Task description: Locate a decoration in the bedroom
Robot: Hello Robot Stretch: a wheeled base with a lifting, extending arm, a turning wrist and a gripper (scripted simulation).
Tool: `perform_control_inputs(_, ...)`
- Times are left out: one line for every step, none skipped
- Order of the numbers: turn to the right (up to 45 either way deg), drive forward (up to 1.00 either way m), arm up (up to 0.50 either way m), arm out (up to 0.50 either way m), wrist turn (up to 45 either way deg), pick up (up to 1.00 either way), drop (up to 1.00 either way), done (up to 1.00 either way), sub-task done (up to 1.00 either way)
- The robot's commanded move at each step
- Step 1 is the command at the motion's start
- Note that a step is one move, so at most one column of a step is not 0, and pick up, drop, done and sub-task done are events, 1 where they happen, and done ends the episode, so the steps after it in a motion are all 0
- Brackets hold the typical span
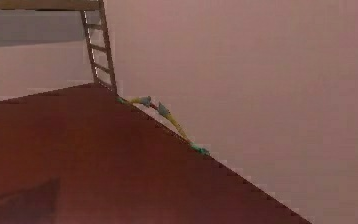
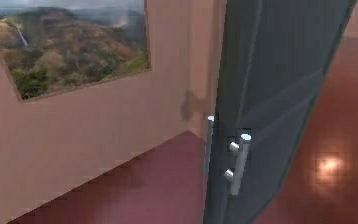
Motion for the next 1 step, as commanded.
perform_control_inputs(15.0, 0.0, 0.0, 0.0, 0.0, 0.0, 0.0, 0.0, 0.0)
